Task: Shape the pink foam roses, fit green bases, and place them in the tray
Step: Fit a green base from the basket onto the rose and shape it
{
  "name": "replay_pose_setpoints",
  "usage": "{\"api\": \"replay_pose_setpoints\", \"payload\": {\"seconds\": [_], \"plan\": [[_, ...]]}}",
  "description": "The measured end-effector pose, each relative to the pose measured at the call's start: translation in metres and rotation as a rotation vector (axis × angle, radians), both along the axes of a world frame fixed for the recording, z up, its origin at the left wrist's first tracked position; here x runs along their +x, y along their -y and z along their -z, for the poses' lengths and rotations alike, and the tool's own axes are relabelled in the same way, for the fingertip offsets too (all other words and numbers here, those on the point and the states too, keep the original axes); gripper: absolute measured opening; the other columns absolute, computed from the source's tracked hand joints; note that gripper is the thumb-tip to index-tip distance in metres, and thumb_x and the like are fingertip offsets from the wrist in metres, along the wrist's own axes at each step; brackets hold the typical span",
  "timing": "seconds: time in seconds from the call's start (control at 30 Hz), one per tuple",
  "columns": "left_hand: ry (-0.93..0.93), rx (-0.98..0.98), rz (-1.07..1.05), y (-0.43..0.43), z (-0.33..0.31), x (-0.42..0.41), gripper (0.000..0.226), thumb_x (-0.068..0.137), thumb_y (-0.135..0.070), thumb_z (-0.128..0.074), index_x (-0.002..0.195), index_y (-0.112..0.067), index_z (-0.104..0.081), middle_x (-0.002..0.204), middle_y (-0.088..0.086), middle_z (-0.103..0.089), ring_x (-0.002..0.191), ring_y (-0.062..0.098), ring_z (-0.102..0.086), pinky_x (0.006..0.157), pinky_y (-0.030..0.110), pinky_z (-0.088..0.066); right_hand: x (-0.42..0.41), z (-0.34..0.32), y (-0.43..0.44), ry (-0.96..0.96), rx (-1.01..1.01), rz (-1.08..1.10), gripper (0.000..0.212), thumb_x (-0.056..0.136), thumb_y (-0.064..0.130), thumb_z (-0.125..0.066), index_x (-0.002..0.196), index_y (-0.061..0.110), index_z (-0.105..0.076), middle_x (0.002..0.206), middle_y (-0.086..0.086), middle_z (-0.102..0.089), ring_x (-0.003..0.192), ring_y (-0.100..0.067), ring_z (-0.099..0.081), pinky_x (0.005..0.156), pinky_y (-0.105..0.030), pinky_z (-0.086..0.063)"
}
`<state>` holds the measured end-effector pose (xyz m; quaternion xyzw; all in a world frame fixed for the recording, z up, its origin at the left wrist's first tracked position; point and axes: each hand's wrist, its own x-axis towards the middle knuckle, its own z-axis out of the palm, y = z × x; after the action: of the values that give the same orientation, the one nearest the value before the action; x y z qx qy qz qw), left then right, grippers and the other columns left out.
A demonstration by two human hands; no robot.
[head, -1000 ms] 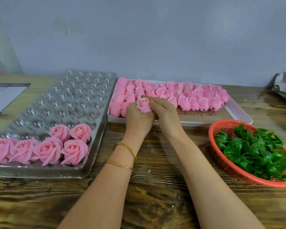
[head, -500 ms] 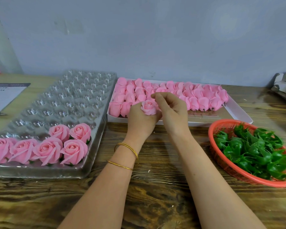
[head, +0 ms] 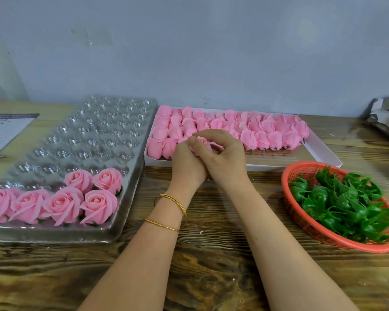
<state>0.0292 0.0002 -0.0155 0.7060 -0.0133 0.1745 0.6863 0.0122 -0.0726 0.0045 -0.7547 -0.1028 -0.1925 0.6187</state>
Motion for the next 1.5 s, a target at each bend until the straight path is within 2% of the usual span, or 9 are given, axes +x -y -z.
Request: {"api": "replay_pose_setpoints", "payload": {"seconds": [0.17, 0.27, 0.37, 0.63, 0.73, 0.9, 1.17, 1.3, 1.5], "plan": [[0.017, 0.067, -0.008, -0.002, 0.001, -0.003, 0.042, 0.092, 0.001, -0.06, 0.065, -0.031, -0.057, 0.058, -0.013, -0.059, 0.064, 0.001, -0.056, 0.07, 0.031, -0.053, 0.001, 0.003, 0.0, -0.013, -0.019, -0.006, 0.016, 0.082, 0.016, -0.077, 0.097, 0.009, -0.076, 0.102, -0.005, -0.071, 0.104, -0.018, -0.064, 0.095, -0.045, -0.05], [0.011, 0.069, 0.006, -0.003, -0.002, -0.007, 0.04, 0.089, 0.001, -0.062, 0.073, -0.034, -0.052, 0.057, -0.018, -0.062, 0.059, -0.01, -0.057, 0.06, 0.011, -0.048, 0.0, 0.005, 0.0, -0.035, -0.024, -0.038, 0.019, 0.083, 0.018, -0.077, 0.102, 0.014, -0.075, 0.106, -0.005, -0.07, 0.107, -0.018, -0.063, 0.098, -0.044, -0.048], [0.034, 0.014, 0.05, 0.0, -0.006, -0.007, 0.012, 0.073, -0.021, -0.055, 0.061, -0.022, -0.057, 0.061, -0.006, -0.056, 0.067, 0.009, -0.054, 0.066, 0.028, -0.047, 0.0, 0.004, -0.001, -0.067, -0.014, -0.07, 0.021, 0.084, 0.02, -0.076, 0.105, 0.018, -0.075, 0.109, -0.004, -0.071, 0.11, -0.019, -0.063, 0.101, -0.044, -0.047], [0.06, -0.066, 0.029, -0.002, 0.003, 0.002, 0.024, 0.055, -0.051, -0.055, 0.052, -0.027, -0.056, 0.051, -0.015, -0.052, 0.065, 0.01, -0.048, 0.065, 0.03, -0.041, 0.0, 0.003, -0.001, -0.144, 0.068, -0.178, 0.029, 0.085, 0.017, -0.075, 0.114, 0.018, -0.072, 0.119, -0.006, -0.069, 0.118, -0.02, -0.06, 0.107, -0.046, -0.043], [0.065, 0.032, 0.018, -0.002, 0.004, 0.002, 0.02, 0.061, -0.043, -0.055, 0.047, -0.029, -0.055, 0.045, -0.019, -0.05, 0.052, -0.005, -0.041, 0.056, 0.022, -0.037, -0.001, 0.001, 0.002, -0.193, 0.121, -0.23, 0.03, 0.086, 0.011, -0.073, 0.116, 0.015, -0.07, 0.116, -0.006, -0.071, 0.116, -0.016, -0.063, 0.108, -0.042, -0.044], [0.094, 0.116, -0.007, -0.005, 0.004, 0.001, 0.016, 0.067, -0.025, -0.055, 0.054, -0.028, -0.047, 0.045, -0.024, -0.05, 0.047, -0.007, -0.043, 0.049, 0.01, -0.034, -0.003, -0.002, 0.004, -0.323, 0.269, -0.333, 0.036, 0.086, 0.003, -0.07, 0.12, 0.015, -0.068, 0.121, -0.008, -0.069, 0.12, -0.019, -0.061, 0.11, -0.042, -0.043], [0.117, 0.112, -0.038, -0.003, 0.005, -0.001, 0.031, 0.082, -0.012, -0.057, 0.055, -0.026, -0.052, 0.045, -0.015, -0.051, 0.047, -0.008, -0.048, 0.047, 0.009, -0.037, -0.004, -0.006, 0.005, -0.46, 0.432, -0.413, 0.039, 0.087, 0.003, -0.066, 0.125, 0.01, -0.065, 0.124, -0.011, -0.067, 0.121, -0.026, -0.06, 0.109, -0.048, -0.043], [0.074, 0.023, -0.017, -0.003, 0.002, -0.003, 0.007, 0.067, -0.02, -0.059, 0.061, -0.023, -0.059, 0.048, -0.012, -0.061, 0.047, 0.002, -0.058, 0.046, 0.022, -0.048, -0.002, -0.008, 0.005, -0.498, 0.492, -0.435, 0.029, 0.091, 0.02, -0.057, 0.118, 0.014, -0.067, 0.119, -0.007, -0.07, 0.12, -0.025, -0.061, 0.104, -0.042, -0.039], [0.057, -0.024, -0.017, -0.004, 0.003, -0.003, 0.008, 0.064, -0.019, -0.065, 0.063, -0.026, -0.063, 0.053, -0.012, -0.065, 0.05, 0.004, -0.062, 0.045, 0.023, -0.049, -0.001, -0.009, 0.005, -0.519, 0.514, -0.459, 0.026, 0.097, 0.014, -0.05, 0.116, 0.016, -0.067, 0.11, -0.002, -0.072, 0.109, -0.019, -0.063, 0.108, -0.048, -0.036]]}}
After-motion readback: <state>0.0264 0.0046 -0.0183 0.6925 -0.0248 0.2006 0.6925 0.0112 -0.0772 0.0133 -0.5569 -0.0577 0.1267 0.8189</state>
